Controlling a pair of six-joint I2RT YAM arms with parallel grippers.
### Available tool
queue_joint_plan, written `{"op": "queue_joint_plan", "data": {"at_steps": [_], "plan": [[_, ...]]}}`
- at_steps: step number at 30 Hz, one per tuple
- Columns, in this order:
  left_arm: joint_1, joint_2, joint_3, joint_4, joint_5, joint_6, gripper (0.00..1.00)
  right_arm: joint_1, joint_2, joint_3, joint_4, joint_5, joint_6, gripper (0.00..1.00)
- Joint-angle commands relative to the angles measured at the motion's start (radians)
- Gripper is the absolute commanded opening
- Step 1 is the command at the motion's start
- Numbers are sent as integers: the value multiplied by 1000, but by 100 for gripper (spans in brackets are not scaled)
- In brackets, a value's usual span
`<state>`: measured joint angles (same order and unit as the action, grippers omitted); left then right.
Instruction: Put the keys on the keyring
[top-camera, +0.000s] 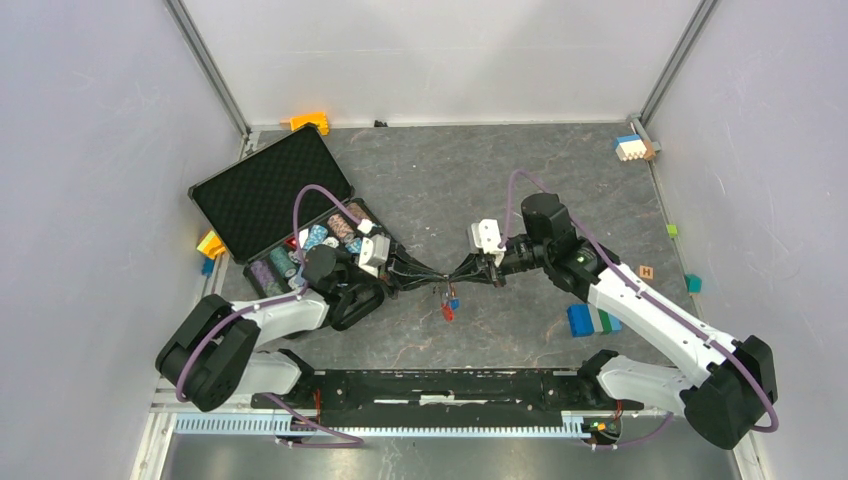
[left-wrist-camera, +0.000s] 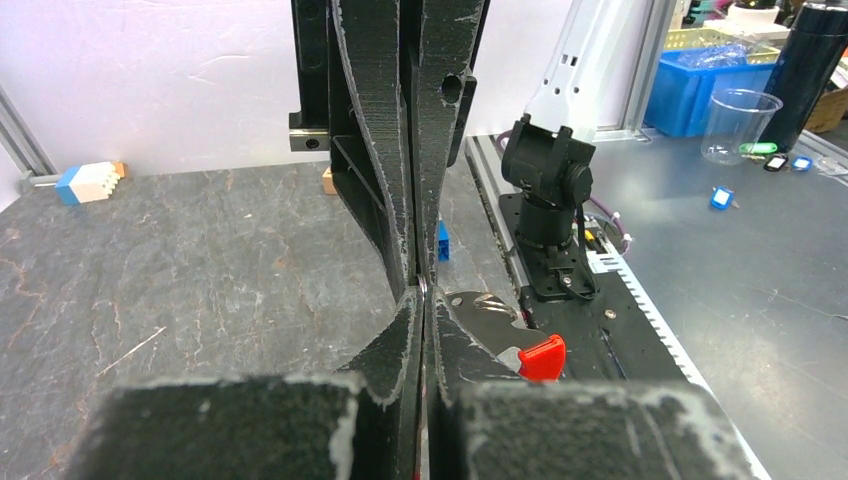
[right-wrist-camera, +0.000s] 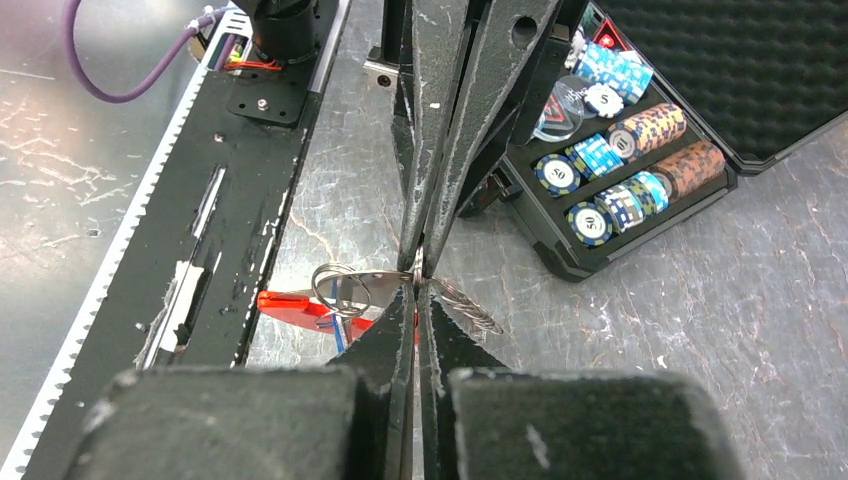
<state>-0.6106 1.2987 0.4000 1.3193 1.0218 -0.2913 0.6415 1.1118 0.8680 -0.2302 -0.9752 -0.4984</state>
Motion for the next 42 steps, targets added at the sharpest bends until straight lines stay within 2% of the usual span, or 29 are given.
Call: {"op": "queue_joint_plan", "data": {"at_steps": [1, 5, 10, 20, 23, 28, 35, 42], "plan": [[3, 4, -2, 54, 2, 11, 2, 6, -18, 38, -33, 73, -24, 0], [3, 0, 3, -6, 14, 71, 2, 17, -20, 67, -92, 121, -57, 0], [3, -16, 19, -96, 21, 141, 10, 37, -32, 77, -122, 173, -67, 0], [3, -85, 68, -347, 23, 303, 47, 53, -26, 86, -159, 215, -81, 0], [3, -100, 117, -499, 26, 389, 58, 61, -9, 111, -194, 235, -88, 0], [2, -115, 203, -781, 24, 531, 62, 80, 24, 156, -257, 290, -102, 0], [3, -127, 252, -905, 17, 568, 63, 106, 51, 186, -292, 350, -119, 0], [0, -122, 293, -990, 26, 581, 55, 129, 80, 220, -330, 399, -137, 0]]}}
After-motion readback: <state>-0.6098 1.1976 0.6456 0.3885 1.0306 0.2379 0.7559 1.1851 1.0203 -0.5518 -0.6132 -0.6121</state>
